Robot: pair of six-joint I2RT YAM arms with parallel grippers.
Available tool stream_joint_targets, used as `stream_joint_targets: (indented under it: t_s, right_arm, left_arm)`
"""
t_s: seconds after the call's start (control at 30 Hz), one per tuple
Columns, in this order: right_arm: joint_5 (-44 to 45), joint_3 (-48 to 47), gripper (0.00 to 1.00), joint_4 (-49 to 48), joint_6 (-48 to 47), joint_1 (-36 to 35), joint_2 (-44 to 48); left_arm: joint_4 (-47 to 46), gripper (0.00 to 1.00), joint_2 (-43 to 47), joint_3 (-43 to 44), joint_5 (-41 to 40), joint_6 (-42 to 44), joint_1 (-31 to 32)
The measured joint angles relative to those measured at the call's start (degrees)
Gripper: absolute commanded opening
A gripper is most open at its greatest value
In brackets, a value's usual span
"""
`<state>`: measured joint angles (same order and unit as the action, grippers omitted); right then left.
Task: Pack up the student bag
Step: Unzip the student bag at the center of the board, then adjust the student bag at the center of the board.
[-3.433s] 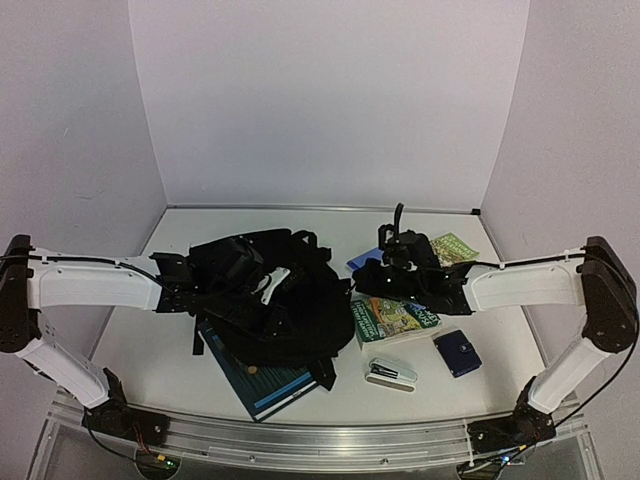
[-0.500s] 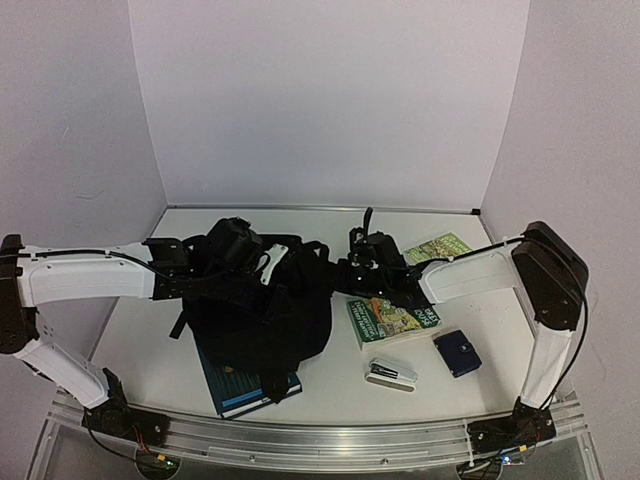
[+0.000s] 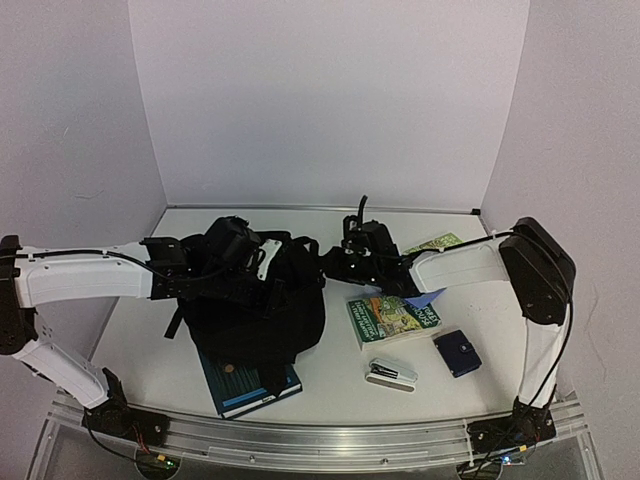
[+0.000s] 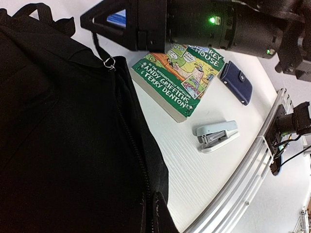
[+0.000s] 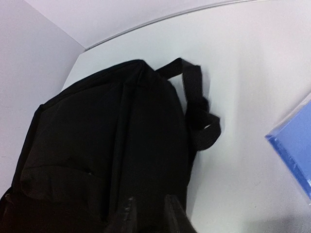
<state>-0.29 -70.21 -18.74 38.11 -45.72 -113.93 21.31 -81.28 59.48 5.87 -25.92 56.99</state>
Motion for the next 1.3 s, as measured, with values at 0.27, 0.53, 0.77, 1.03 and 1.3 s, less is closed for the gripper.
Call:
stream_joint_targets:
  t_s: [0.27, 0.53, 0.77, 1.03, 1.3]
  right_arm:
    - [4.66, 4.15, 0.82, 2.88, -0.67, 4.45, 6.29]
    - [6.47, 13.27, 0.88, 5.87, 2.35, 3.81, 22.62]
    - [3.75, 19.68, 0.87, 7.30, 6.43, 3.77, 29.61]
    - [0.17, 20.07, 0.79, 7.87, 11.02, 0.38, 29.62]
    - [-3.05, 14.78, 0.57, 8.07, 16.54, -7.06, 21.33]
  left_arm:
    - [-3.89, 0.00, -6.55, 3.25, -1.31, -4.37, 0.58]
    - [-9.94, 0.13, -19.17, 16.04, -0.27, -7.82, -4.04]
    - [-13.24, 0.72, -21.88, 18.38, 1.54, -10.05, -8.60]
    - [-11.56, 0.82, -11.93, 10.84, 0.18, -10.19, -10.13]
    - [-6.95, 0.84, 1.09, 2.70, -4.01, -10.57, -11.33]
